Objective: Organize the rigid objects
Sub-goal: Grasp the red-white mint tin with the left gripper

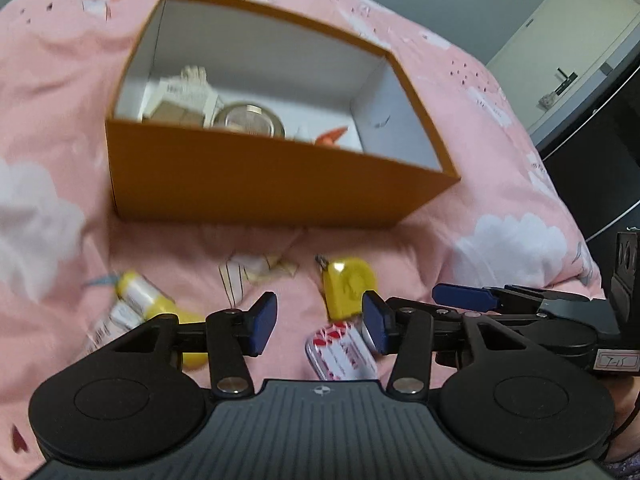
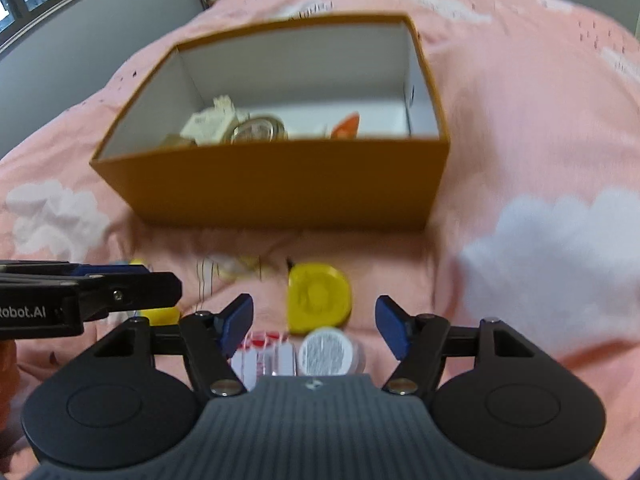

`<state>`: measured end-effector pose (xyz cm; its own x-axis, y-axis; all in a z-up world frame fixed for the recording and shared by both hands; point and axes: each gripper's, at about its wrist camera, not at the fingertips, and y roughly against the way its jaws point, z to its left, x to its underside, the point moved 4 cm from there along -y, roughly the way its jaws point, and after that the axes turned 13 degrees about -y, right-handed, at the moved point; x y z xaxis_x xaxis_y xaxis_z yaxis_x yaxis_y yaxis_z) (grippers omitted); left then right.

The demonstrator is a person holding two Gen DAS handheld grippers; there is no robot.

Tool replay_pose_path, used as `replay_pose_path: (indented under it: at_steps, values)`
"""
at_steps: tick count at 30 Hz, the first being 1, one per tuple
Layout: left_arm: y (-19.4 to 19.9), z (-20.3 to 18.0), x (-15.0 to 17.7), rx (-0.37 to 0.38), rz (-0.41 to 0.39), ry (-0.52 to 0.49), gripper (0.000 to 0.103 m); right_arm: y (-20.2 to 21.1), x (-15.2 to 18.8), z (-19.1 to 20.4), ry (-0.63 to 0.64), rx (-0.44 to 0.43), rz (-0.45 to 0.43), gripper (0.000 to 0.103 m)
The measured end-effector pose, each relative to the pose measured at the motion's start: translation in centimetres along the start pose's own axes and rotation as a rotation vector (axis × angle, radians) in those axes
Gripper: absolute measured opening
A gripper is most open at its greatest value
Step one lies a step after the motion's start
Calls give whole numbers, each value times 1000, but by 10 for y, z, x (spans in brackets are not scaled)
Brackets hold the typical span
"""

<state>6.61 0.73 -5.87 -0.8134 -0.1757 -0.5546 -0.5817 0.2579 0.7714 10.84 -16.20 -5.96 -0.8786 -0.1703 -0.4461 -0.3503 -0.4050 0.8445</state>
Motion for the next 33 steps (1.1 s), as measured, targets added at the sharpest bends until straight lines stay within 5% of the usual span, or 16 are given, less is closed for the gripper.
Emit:
replay_pose_path:
  at_steps: [3,7,12,33]
  values:
    - [-7,0,9,41,31,23,55,-2,8,-7,-22,5,26,66]
    - [-19,-11,14,108,66,13,55,2,8,-26,-106,13,12,52]
    - [-39,-13,21,76,141,19,56,-4,7,-36,-149,13,34,49]
    - [-94,-4,38,153,281,108,48,-49,14,-39,-203,-56,185,48]
